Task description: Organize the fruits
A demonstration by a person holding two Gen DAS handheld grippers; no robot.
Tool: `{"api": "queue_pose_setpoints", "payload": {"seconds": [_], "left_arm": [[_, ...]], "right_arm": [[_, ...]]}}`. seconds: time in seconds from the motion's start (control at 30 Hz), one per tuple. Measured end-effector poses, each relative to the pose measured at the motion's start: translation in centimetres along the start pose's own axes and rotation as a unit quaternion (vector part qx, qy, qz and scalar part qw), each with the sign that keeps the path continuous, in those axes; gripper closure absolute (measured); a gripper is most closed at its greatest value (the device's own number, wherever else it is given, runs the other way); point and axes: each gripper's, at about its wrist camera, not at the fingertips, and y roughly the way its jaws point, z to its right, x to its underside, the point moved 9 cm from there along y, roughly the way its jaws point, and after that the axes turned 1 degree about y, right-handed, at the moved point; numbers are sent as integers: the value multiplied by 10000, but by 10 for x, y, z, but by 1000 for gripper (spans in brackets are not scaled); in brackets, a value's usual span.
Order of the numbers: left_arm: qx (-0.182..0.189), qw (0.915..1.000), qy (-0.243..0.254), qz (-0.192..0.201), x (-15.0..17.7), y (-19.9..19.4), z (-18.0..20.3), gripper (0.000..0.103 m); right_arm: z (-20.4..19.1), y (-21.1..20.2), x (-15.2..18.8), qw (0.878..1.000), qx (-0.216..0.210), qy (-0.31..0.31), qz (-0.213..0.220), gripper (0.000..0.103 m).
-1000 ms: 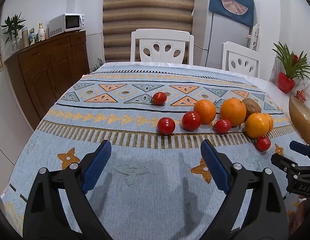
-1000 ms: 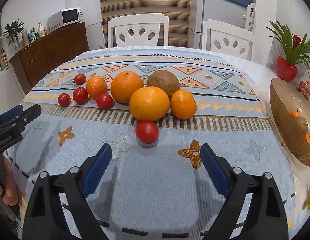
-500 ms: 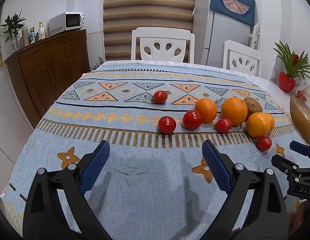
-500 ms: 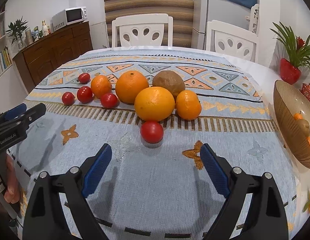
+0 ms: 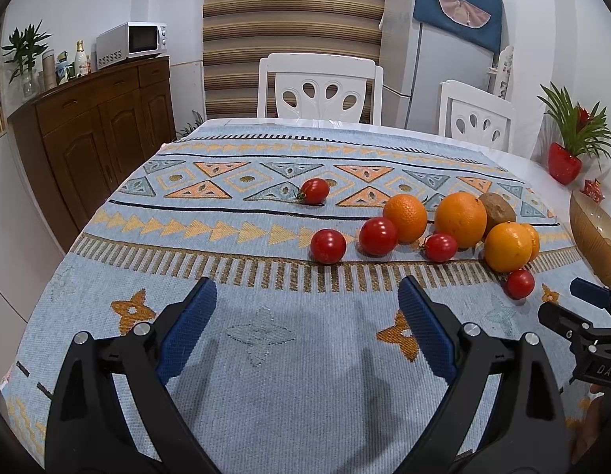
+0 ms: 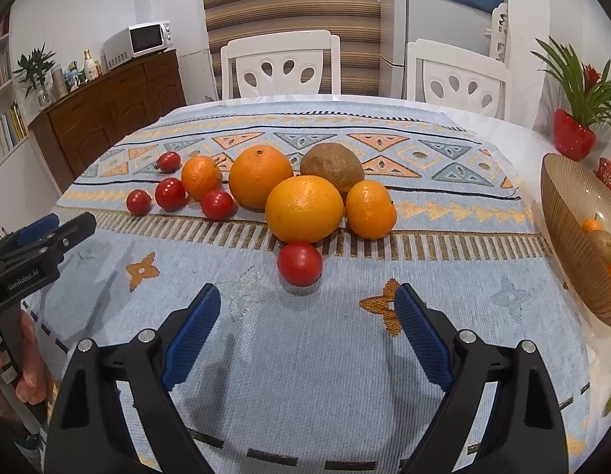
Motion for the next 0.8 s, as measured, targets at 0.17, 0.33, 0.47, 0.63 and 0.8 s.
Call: {"api": "queue_pose_setpoints", "payload": {"seconds": [0.17, 0.33, 0.47, 0.63, 0.8], "left_arm": [[39, 10000, 15, -51, 1, 1, 1, 10], [49, 10000, 38, -46, 1, 0, 2, 11], [57, 9997, 54, -239, 3, 4, 4, 14], [561, 9914, 39, -1183, 3, 13, 10, 20], [707, 9924, 335, -949, -23, 5, 15, 20]], "right_arm": [[4, -1, -1, 9999, -57, 121, 24, 14], [4, -1, -1, 9999, -43, 131, 24, 14], [4, -1, -2, 9999, -37, 126, 25, 15], [5, 2, -1, 9997, -73, 202, -74, 21], [3, 7, -6, 9970, -467, 523, -326, 33]]}}
